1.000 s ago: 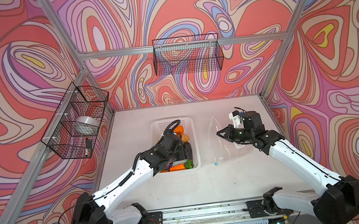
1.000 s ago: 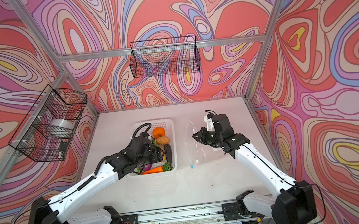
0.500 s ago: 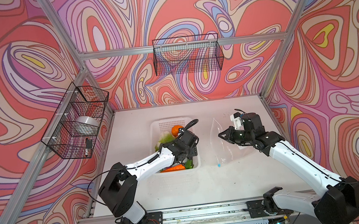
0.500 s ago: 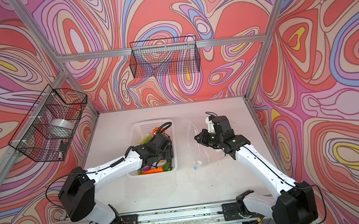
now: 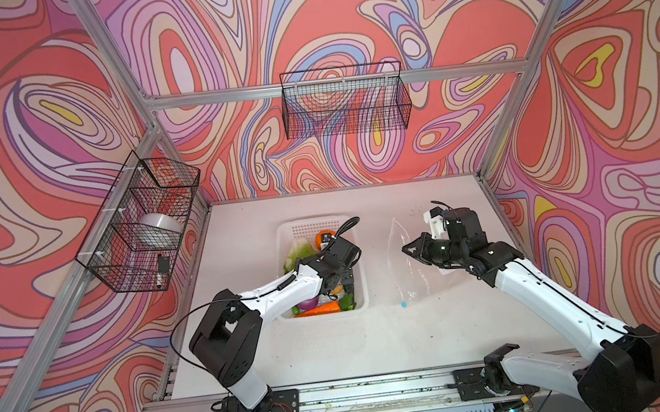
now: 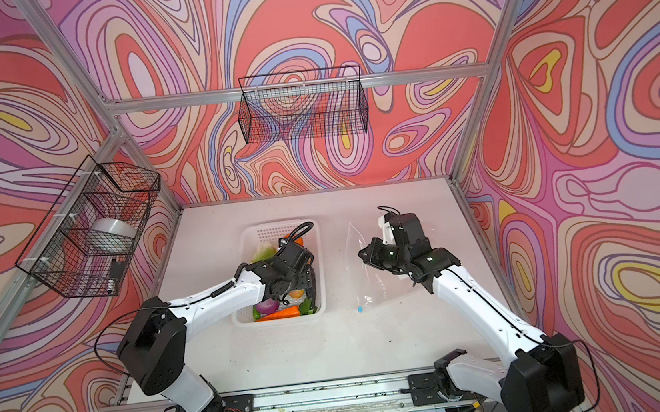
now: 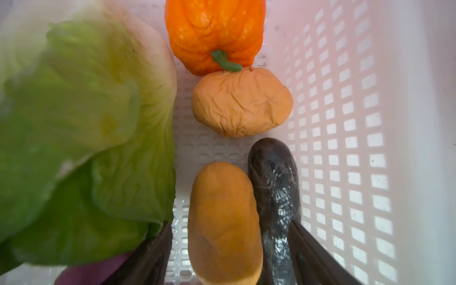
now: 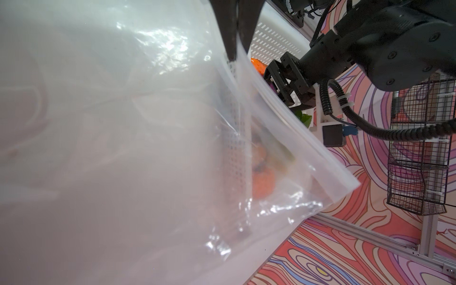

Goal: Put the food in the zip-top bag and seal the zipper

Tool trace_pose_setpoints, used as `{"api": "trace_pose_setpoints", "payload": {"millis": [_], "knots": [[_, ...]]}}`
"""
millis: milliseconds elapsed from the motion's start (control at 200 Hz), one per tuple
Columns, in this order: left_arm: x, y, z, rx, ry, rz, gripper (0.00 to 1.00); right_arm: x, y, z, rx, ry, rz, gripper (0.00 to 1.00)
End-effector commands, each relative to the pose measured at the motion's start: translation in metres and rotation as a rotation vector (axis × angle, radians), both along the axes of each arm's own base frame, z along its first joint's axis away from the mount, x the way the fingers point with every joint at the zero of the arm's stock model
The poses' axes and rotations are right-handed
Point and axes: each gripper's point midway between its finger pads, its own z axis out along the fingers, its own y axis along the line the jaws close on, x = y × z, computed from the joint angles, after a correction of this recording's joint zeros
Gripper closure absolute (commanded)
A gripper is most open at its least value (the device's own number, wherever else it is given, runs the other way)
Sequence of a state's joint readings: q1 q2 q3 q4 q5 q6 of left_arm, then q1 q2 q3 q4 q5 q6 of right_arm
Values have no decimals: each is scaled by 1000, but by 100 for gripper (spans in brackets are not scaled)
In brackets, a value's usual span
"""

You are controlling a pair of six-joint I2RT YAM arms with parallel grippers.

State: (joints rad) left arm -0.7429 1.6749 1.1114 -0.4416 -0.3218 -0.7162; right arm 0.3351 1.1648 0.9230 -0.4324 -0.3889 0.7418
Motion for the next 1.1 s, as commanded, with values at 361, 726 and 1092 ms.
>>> {"api": "trace_pose_setpoints", "payload": {"millis": [361,726,1092], "knots": [[0,1,-37,90,121,-3,45,-3,-6,8,-31,-33,-9,100],[0,9,-43,97,150,15,37,-4,-6,9,-33,-37,-9,100],[-2,10,-23,64,114,15,60,-4,-8,12,-34,-44,-16,100]]}}
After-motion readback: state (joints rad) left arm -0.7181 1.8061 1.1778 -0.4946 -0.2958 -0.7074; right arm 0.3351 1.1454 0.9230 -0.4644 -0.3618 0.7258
